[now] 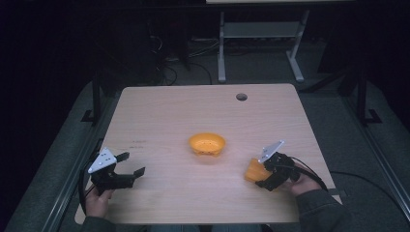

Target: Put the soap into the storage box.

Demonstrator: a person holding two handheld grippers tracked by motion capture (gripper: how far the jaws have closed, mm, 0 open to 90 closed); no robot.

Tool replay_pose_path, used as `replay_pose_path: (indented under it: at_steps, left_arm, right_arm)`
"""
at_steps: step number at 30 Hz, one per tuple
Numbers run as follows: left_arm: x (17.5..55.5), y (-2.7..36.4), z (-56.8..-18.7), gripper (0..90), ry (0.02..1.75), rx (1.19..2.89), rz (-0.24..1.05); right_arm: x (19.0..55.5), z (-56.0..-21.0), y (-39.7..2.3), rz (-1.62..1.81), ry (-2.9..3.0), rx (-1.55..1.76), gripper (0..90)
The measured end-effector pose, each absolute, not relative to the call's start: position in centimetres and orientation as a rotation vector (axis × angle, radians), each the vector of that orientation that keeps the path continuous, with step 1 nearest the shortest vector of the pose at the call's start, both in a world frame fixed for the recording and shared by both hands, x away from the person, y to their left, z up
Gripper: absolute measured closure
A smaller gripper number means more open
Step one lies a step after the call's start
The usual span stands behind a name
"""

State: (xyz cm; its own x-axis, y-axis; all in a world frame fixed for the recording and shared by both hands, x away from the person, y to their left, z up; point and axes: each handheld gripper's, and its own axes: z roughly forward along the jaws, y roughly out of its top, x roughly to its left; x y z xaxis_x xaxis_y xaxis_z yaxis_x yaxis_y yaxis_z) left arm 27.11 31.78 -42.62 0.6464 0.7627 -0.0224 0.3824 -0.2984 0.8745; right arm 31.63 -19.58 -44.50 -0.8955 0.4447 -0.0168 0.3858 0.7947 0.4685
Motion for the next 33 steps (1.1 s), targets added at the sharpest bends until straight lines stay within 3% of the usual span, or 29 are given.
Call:
replay_pose_path:
  at_steps: [33]
  left_arm:
    - [27.1, 31.9, -42.6, 14.1, 0.904, 1.916, 0.499]
  right_arm:
    - [34.8, -40.8, -16.9, 0.759, 2.87, 0.58, 20.6]
